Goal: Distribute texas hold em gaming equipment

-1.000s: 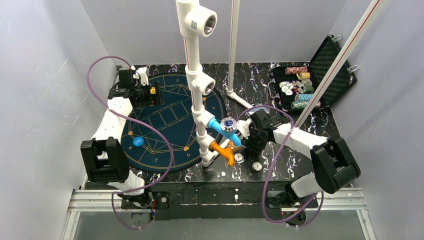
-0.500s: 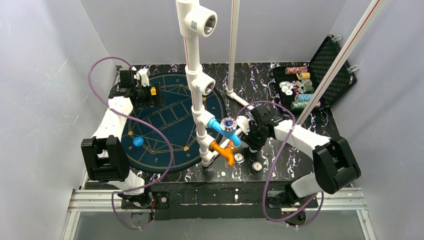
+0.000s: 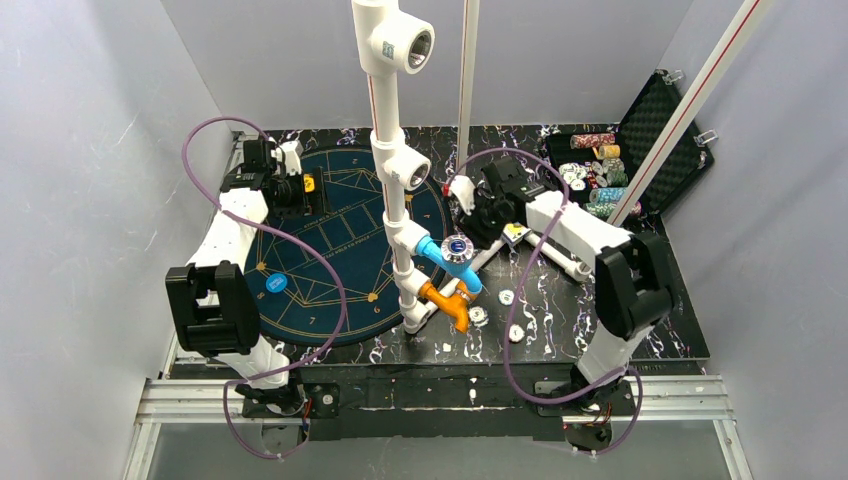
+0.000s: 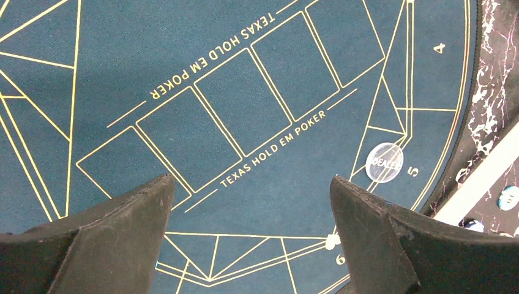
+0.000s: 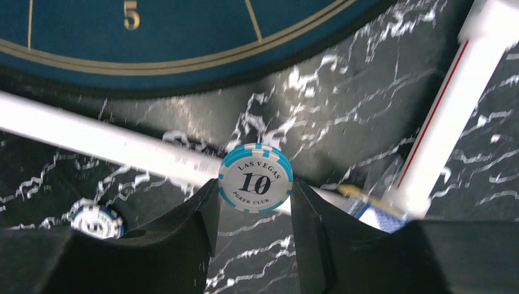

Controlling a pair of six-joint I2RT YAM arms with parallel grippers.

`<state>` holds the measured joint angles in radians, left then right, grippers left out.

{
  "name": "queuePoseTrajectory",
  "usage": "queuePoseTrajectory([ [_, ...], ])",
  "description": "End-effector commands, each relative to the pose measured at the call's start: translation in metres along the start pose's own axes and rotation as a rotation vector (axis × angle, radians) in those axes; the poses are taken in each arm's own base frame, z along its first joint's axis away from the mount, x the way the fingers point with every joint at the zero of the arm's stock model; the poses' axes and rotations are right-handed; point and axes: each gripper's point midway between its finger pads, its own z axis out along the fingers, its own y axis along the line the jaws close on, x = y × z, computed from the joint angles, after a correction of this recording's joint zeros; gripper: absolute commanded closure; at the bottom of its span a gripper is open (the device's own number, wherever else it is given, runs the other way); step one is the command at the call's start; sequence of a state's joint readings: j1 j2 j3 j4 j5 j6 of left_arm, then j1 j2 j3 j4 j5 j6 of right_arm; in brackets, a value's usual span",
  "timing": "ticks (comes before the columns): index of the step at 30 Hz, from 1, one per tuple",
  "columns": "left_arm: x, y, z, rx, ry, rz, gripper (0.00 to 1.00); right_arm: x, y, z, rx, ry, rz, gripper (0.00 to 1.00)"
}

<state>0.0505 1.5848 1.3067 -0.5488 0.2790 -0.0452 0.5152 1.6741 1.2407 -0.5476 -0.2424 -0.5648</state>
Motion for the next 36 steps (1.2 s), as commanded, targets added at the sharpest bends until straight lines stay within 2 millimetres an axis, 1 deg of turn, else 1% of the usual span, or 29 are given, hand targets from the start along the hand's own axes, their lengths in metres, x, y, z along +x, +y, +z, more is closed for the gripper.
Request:
queuePoseTrajectory([
  [1,-0.01,-0.005,-0.012,0.027,-0.023,-0.018,0.02,-0.045,-0.006,0.008,-0.059,-0.103,0.016,0.76],
  [7,-0.012,-0.005,-0.013,0.045,-0.026,-0.049,0.02,-0.085,0.002,0.034,-0.088,-0.142,-0.03,0.77],
  [14,-0.015,-0.003,-0.013,0.082,-0.022,-0.112,0.02,-0.137,0.011,0.08,-0.107,-0.215,-0.102,0.77],
  [15,-0.015,-0.002,-0.013,0.083,-0.022,-0.118,0.02,-0.15,0.01,0.084,-0.105,-0.239,-0.112,0.77],
  [17,-0.014,-0.001,-0.012,0.087,-0.02,-0.127,0.02,-0.166,0.013,0.095,-0.109,-0.267,-0.127,0.77],
  [20,-0.015,-0.001,-0.013,0.091,-0.024,-0.133,0.02,-0.194,0.02,0.106,-0.116,-0.315,-0.148,0.77],
  [21,-0.015,0.0,-0.013,0.089,-0.025,-0.133,0.02,-0.199,0.024,0.114,-0.123,-0.319,-0.152,0.77],
  [23,-0.016,0.001,-0.015,0.084,-0.032,-0.133,0.02,-0.212,0.031,0.122,-0.132,-0.335,-0.169,0.77],
  [25,-0.019,0.003,-0.017,0.083,-0.039,-0.136,0.02,-0.22,0.04,0.131,-0.147,-0.348,-0.181,0.77],
  [31,-0.023,0.008,-0.022,0.093,-0.054,-0.164,0.02,-0.233,0.053,0.161,-0.158,-0.395,-0.181,0.77],
  [36,-0.022,0.011,-0.024,0.089,-0.058,-0.163,0.02,-0.236,0.063,0.179,-0.171,-0.404,-0.19,0.74],
])
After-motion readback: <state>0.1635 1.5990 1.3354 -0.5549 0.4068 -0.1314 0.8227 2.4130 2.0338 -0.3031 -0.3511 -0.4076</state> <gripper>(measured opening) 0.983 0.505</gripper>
